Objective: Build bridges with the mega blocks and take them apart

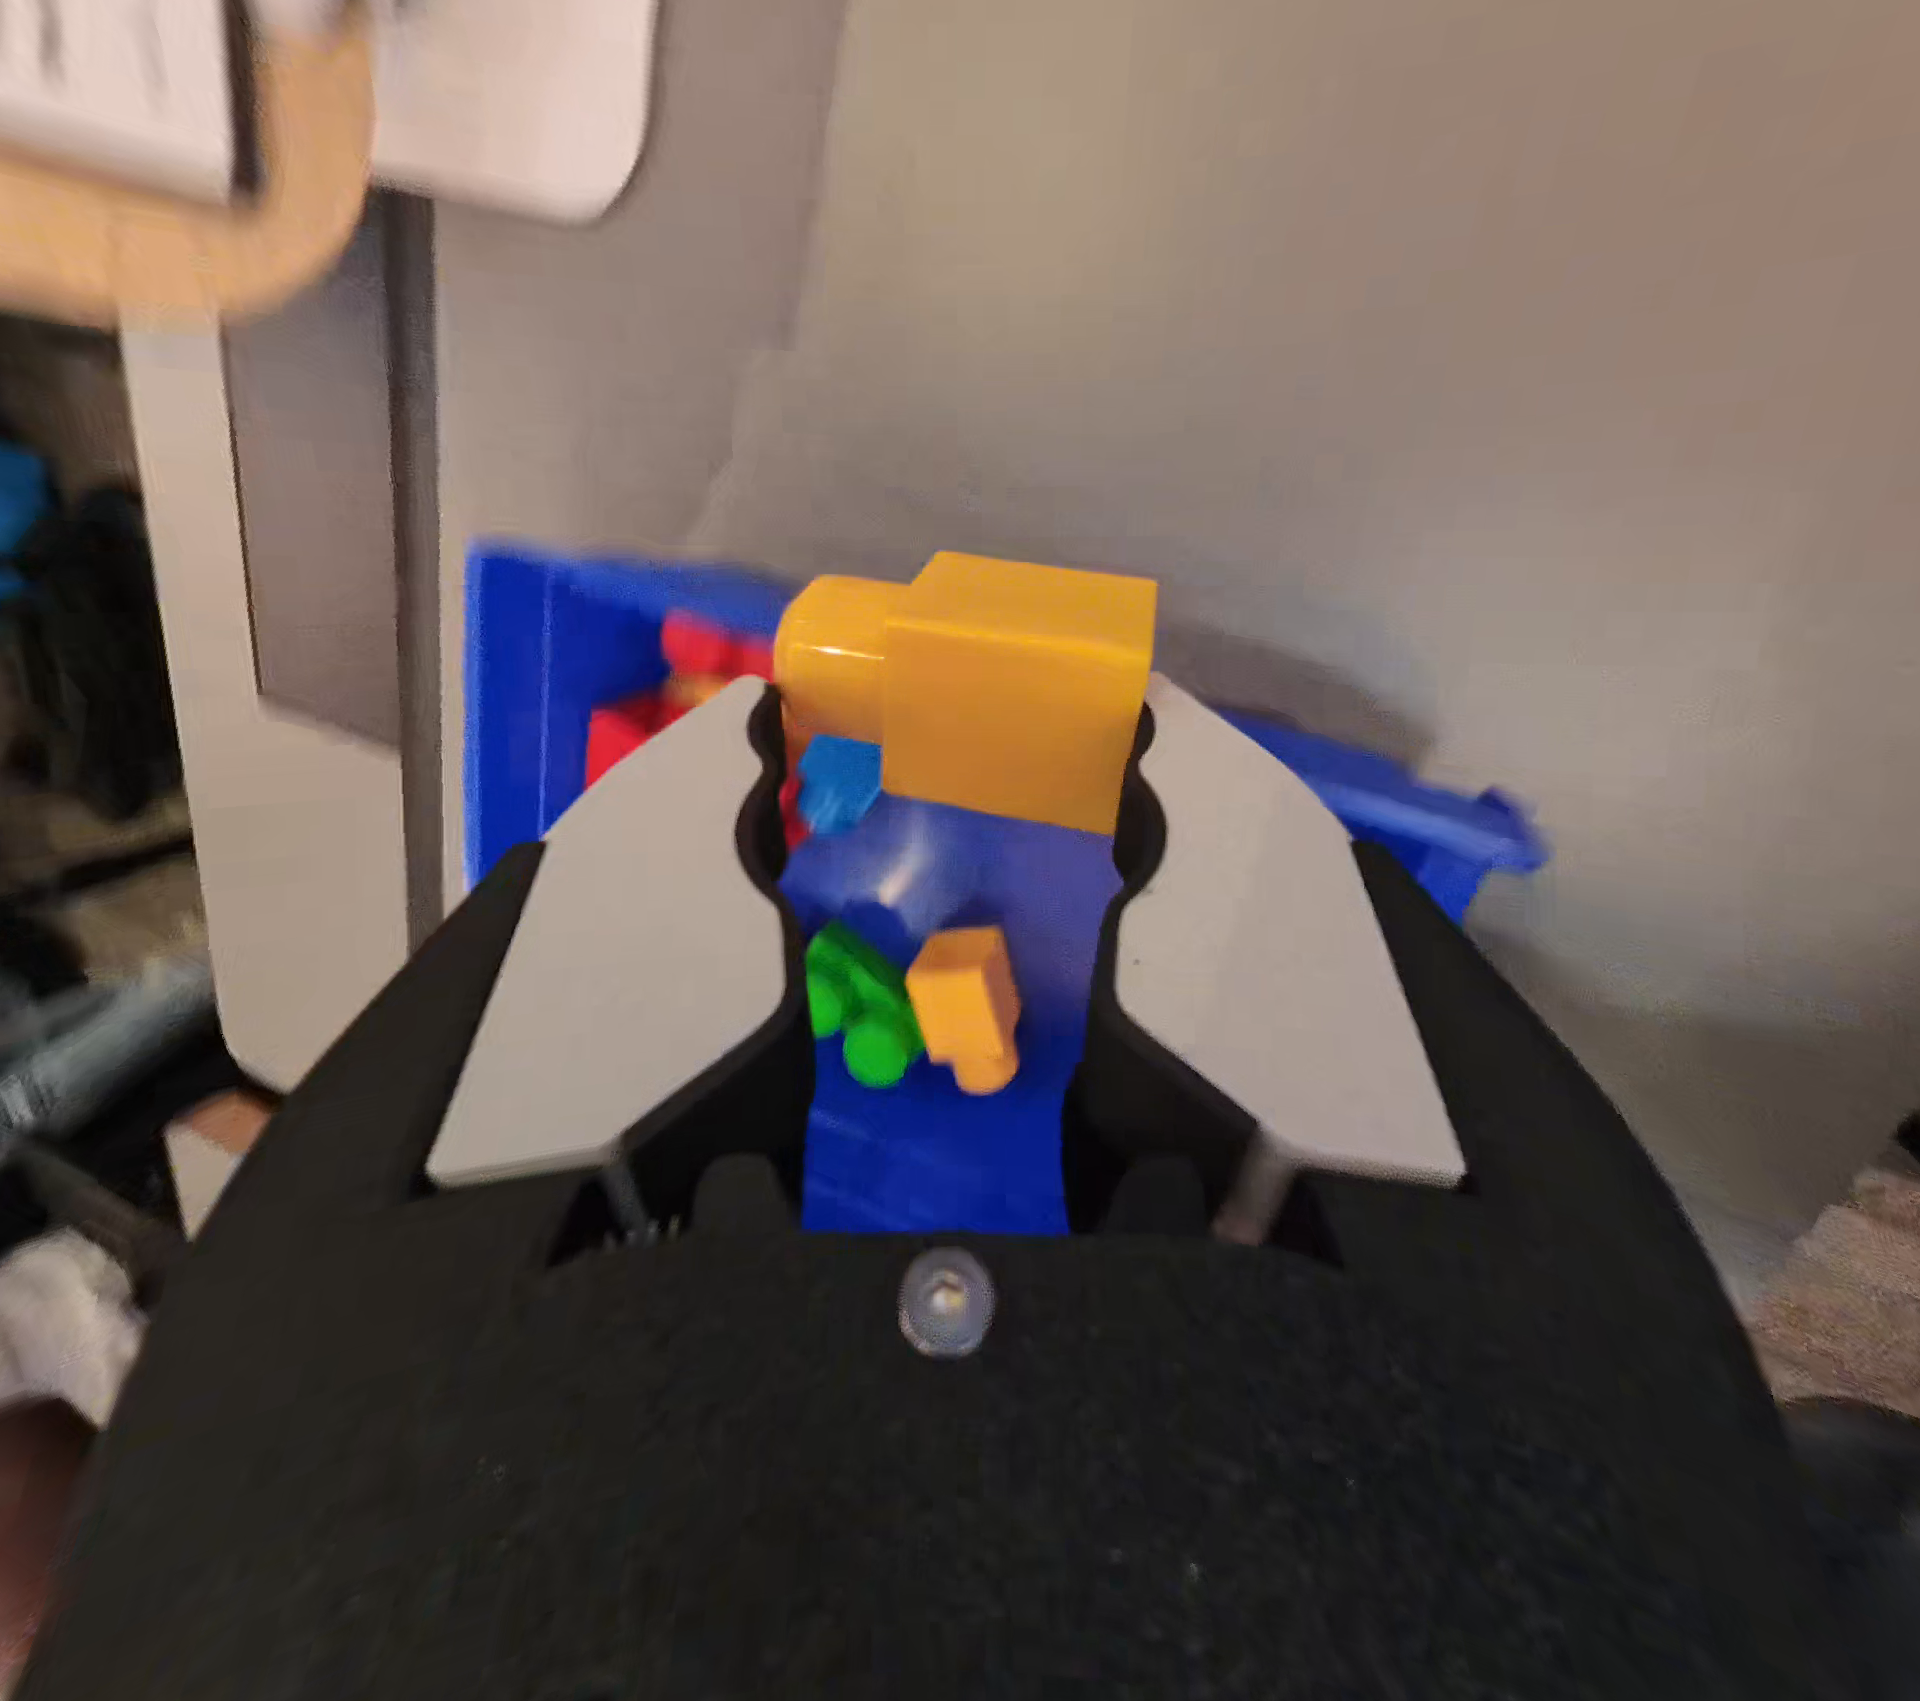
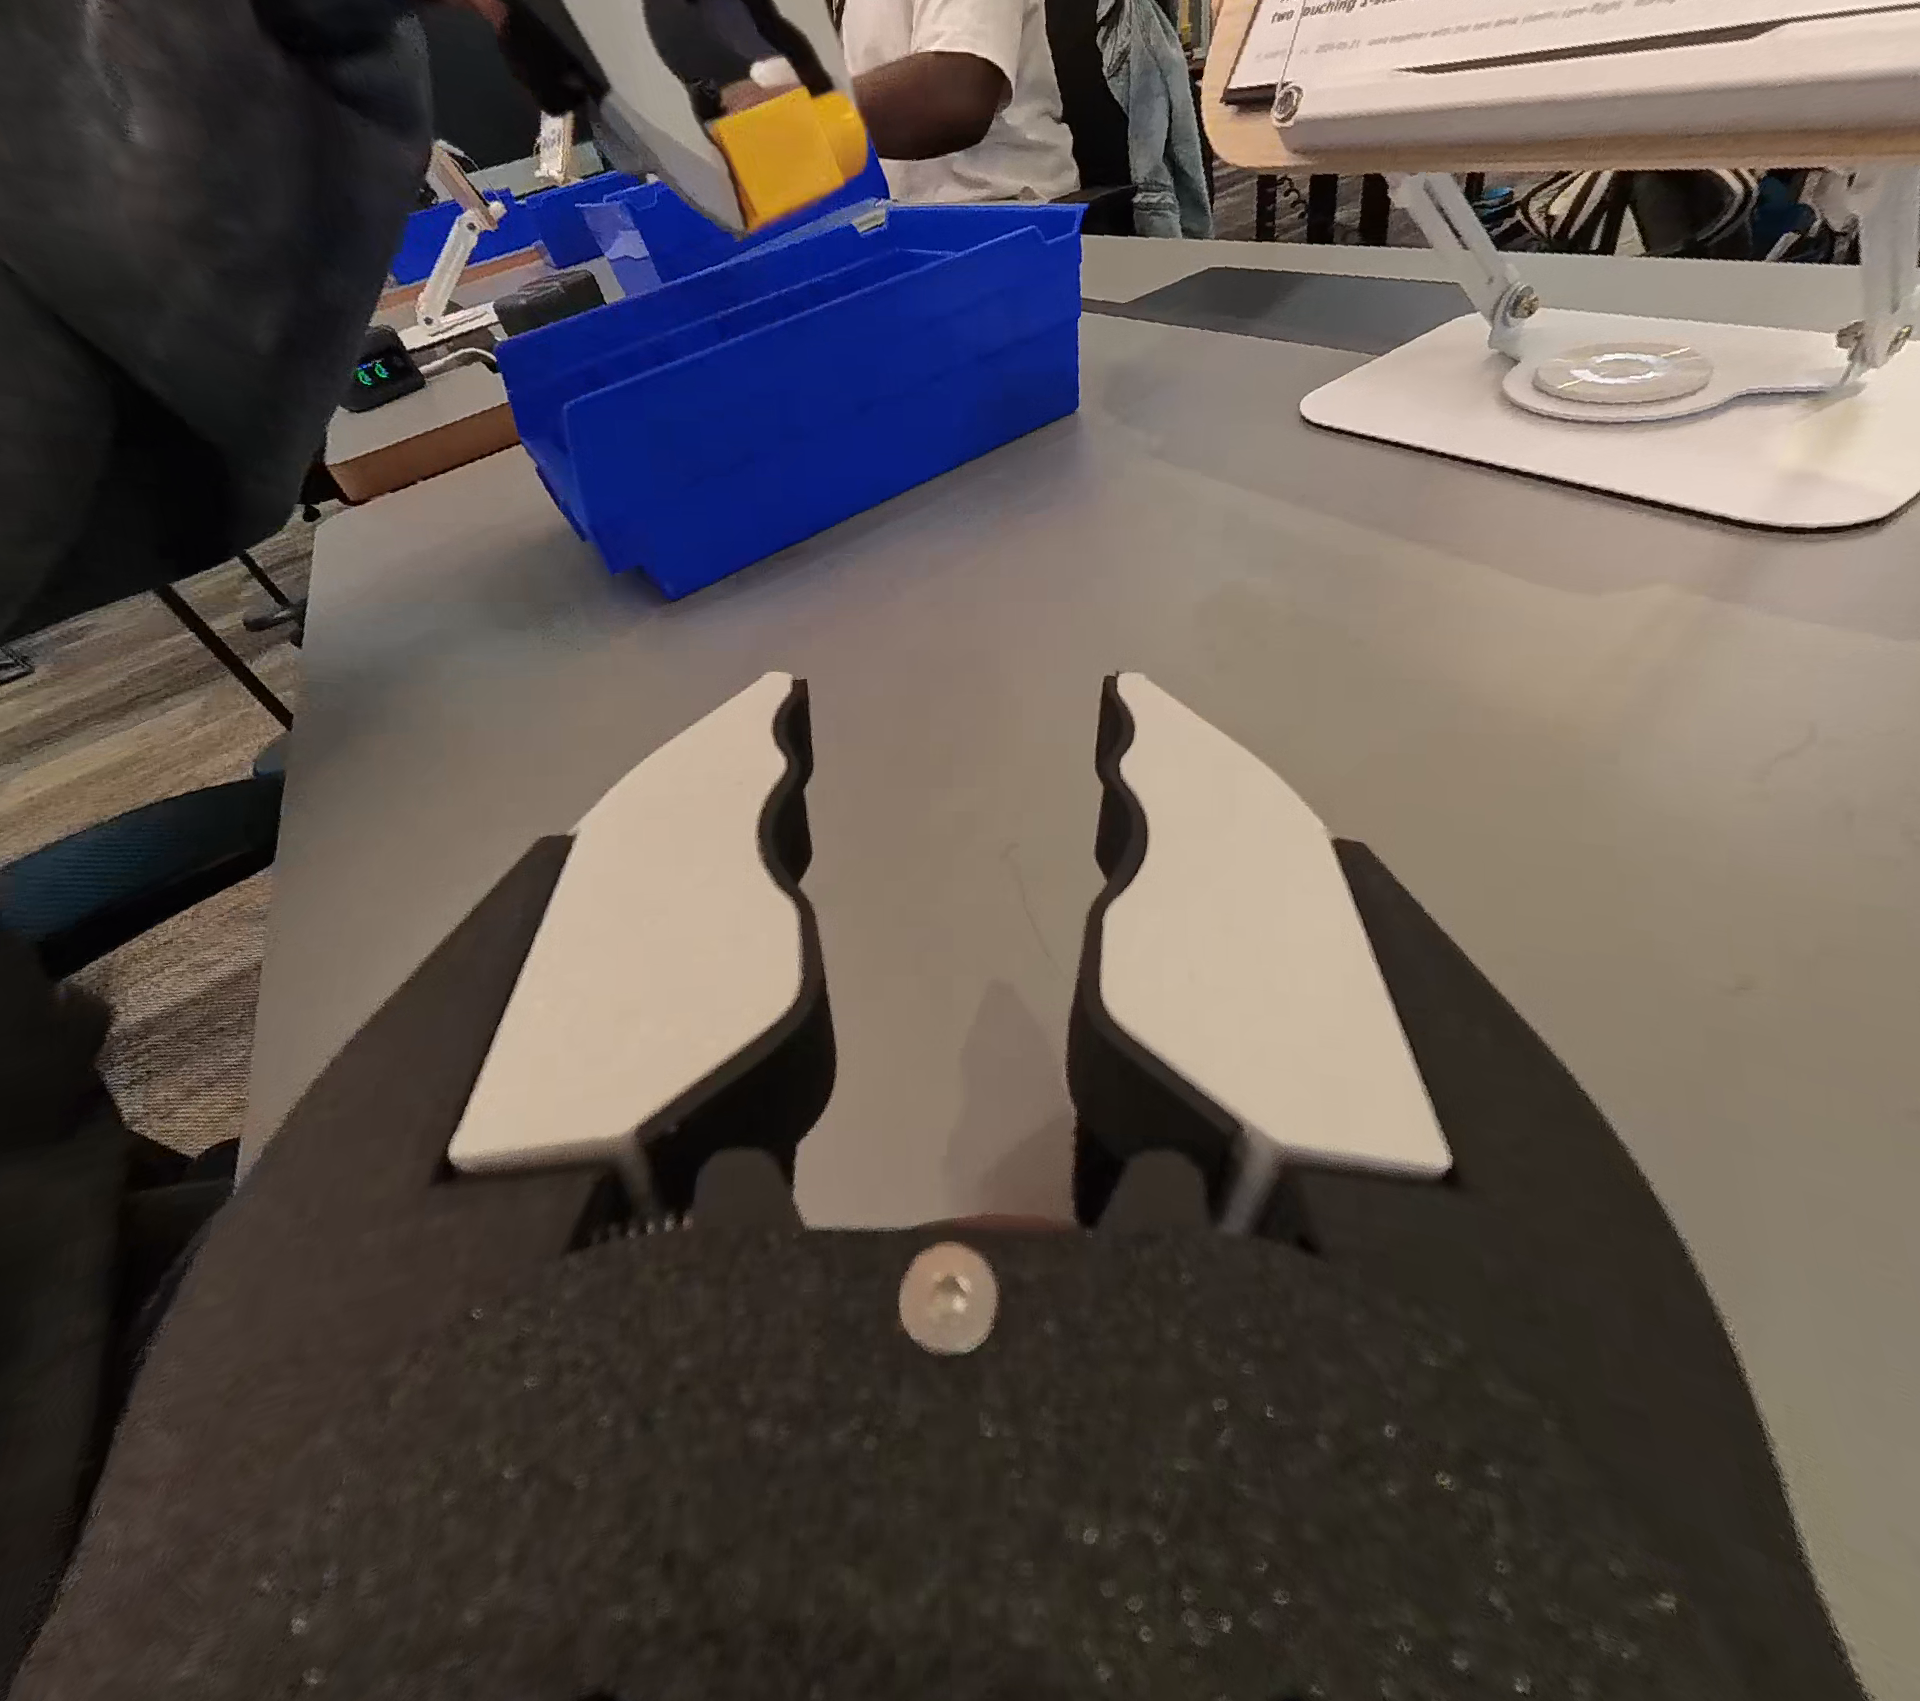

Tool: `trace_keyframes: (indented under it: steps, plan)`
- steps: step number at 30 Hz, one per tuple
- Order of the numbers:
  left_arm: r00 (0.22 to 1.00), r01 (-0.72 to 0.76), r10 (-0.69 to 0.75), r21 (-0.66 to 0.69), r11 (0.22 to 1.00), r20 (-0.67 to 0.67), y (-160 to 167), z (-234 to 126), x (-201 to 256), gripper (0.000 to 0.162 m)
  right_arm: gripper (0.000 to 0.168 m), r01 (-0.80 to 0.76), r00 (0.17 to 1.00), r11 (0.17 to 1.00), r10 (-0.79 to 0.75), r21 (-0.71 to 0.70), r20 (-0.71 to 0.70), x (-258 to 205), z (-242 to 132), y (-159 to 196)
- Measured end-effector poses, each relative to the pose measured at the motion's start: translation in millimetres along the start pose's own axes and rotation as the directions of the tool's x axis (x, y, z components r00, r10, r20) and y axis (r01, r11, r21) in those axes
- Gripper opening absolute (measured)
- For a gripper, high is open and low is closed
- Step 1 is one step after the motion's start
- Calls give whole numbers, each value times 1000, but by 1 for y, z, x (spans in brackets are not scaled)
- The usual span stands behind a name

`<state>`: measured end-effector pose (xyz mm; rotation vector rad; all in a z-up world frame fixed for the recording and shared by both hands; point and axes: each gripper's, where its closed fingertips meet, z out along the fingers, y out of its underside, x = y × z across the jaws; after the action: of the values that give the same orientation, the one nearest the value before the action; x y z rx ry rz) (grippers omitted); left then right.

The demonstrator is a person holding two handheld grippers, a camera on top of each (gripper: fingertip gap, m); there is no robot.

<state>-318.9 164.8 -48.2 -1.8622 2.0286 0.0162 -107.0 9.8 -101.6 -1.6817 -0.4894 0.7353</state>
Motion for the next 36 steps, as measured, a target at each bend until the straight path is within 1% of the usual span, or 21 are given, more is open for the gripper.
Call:
trace_keyframes:
  steps: [2,5,6,8,10,13,16,19,23,25,27,30,31,33,34,35,36]
  plan:
    - [993,-110,110,-2,994,-34,-36,14,25,61,52,14,1000,1000,-14,8,-4,-1,-1,-2]
    - [966,-254,247,-102,962,-76,-66,56,54,61,52,21,1000,1000,-21,16,-7,-1,-4,-3]
    - [954,-294,286,-109,949,-85,-76,71,61,61,52,18,1000,1000,-18,17,-7,-2,-5,-3]
    - [941,-327,314,-89,941,-129,-97,98,77,61,52,15,1000,1000,-15,20,-4,-3,-7,-3]
    - [932,-347,332,-94,933,-146,-109,119,83,61,52,24,1000,1000,-23,17,-14,-2,-10,-2]
    - [918,-379,357,-115,918,-174,-114,139,87,61,51,14,1000,1000,-14,15,-16,0,-11,-1]
    - [914,-378,351,-114,919,-204,-117,150,87,61,52,-3,1000,1000,3,0,-7,1,-10,1]
    - [910,-381,350,-115,918,-221,-115,157,86,61,51,-2,1000,1000,2,-9,-1,0,-8,3]
    - [914,-371,345,-95,924,-213,-117,157,86,62,51,-2,1000,1000,2,-18,10,-2,-7,4]
    - [919,-367,343,-109,924,-194,-112,149,83,75,51,-6,1000,1000,6,-17,11,-2,-7,4]
    - [931,-339,319,-93,936,-178,-107,127,80,75,51,-15,1000,1000,15,-17,16,-2,-7,4]
    - [970,-229,225,-38,973,-88,-94,71,64,76,50,-29,999,999,29,-14,22,-2,-8,4]
    - [987,-159,158,-27,987,-30,-85,50,53,76,50,-35,999,999,35,-14,24,-2,-8,4]
    - [993,57,-56,-6,998,104,-55,8,25,76,50,-48,998,999,48,-11,27,-1,-8,4]
    - [970,189,-191,26,982,150,-37,-9,14,75,50,-55,998,998,56,-11,29,-1,-9,4]
    - [927,319,-328,74,945,184,-19,-22,4,76,50,-65,997,998,65,-9,31,0,-8,4]
    - [864,436,-454,127,891,218,0,-31,-6,75,50,-76,996,997,76,-6,37,0,-8,3]
